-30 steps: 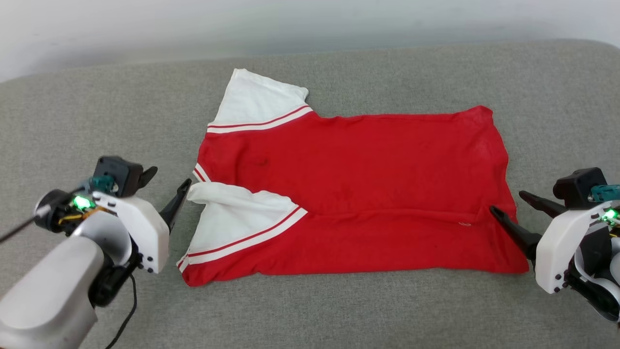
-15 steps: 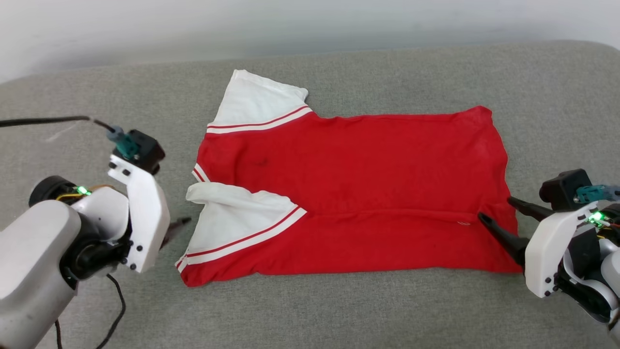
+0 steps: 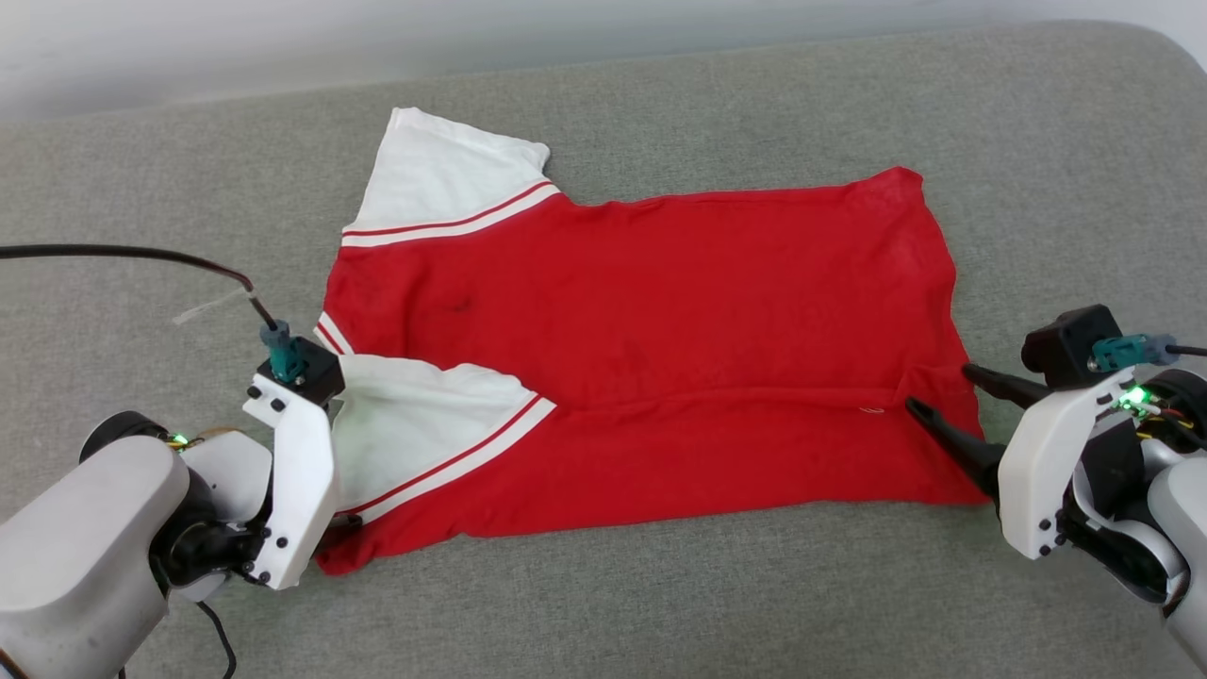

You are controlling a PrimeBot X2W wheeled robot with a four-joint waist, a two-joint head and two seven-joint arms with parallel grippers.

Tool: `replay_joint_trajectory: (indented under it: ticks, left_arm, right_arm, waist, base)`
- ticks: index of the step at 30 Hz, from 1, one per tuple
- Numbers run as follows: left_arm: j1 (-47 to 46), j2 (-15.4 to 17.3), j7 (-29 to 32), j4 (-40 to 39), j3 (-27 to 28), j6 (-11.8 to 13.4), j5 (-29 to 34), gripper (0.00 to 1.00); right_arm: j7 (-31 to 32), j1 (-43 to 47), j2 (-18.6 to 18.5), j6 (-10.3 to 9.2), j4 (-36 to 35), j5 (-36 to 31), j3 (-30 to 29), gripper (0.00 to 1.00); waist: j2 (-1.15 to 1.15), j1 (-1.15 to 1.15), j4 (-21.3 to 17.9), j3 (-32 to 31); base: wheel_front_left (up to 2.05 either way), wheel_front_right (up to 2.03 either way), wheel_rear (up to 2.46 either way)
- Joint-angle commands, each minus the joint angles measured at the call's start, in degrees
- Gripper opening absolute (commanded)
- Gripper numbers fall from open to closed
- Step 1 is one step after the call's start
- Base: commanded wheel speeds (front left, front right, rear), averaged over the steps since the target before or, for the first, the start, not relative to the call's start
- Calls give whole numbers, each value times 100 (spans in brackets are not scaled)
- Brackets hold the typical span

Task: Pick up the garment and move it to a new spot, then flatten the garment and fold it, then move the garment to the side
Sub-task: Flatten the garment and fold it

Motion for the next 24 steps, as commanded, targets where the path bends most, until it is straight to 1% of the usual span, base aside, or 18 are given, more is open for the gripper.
replay_joint_trajectory:
  ticks: [1, 3, 4, 5, 6, 10, 13, 17, 20, 22, 24]
  left_arm:
    - [260, -47, 13, 96, -144, -21, 40, 100]
    - [377, -99, -35, 174, -179, -29, -20, 100]
    - [419, -121, -30, 199, -209, -38, -40, 98]
    - [442, -136, -58, 215, -228, -44, -48, 35]
    - [460, -150, -79, 228, -233, -51, -74, 0]
    - [364, -79, -210, 193, -173, -85, -82, 0]
    - [267, -14, -284, 87, -136, -122, -98, 0]
    - [166, 17, -376, -130, -112, -139, -118, 0]
    - [149, 52, -415, -254, -139, -152, -81, 0]
    - [134, 58, -425, -339, -158, -150, -51, 0]
    - [107, 36, -430, -422, -175, -152, -31, 0]
  right_arm:
    - [-12, -96, 26, -4, 6, 33, -5, 100]
    - [-55, -154, 37, -3, 30, 33, 3, 100]
    - [-57, -183, 48, -3, 44, 57, 11, 100]
    - [-42, -220, 41, -3, 41, 85, 9, 100]
    - [-56, -284, 11, -3, 32, 77, -14, 100]
    - [143, -543, -202, -3, -28, 48, 26, 100]
    - [487, -829, -422, -3, -167, 143, 177, 100]
    - [1293, -1107, -784, -4, -323, 492, 506, 100]
    - [2100, -1241, -996, -4, -358, 833, 839, 100]
    - [2568, -1299, -1090, -4, -319, 1018, 1023, 100]
    - [2888, -1293, -1124, -4, -215, 1128, 1191, 100]
  waist:
    - [0, 0, -23, 9]
    - [0, 0, -59, -4]
    - [0, 0, -66, -20]
    - [0, 0, -66, -41]
    - [0, 0, -66, -69]
    - [0, 0, -35, -217]
    - [0, 0, 7, -329]
    - [0, 0, 92, -447]
    - [0, 0, 147, -489]
    - [0, 0, 180, -489]
    - [0, 0, 234, -469]
  base:
    - [0, 0, 0]
    - [0, 0, 0]
    - [0, 0, 0]
    - [0, 0, 0]
    - [0, 0, 0]
    - [0, 0, 0]
    - [0, 0, 0]
    - [0, 0, 0]
    - [0, 0, 0]
    - [0, 0, 0]
    - [0, 0, 0]
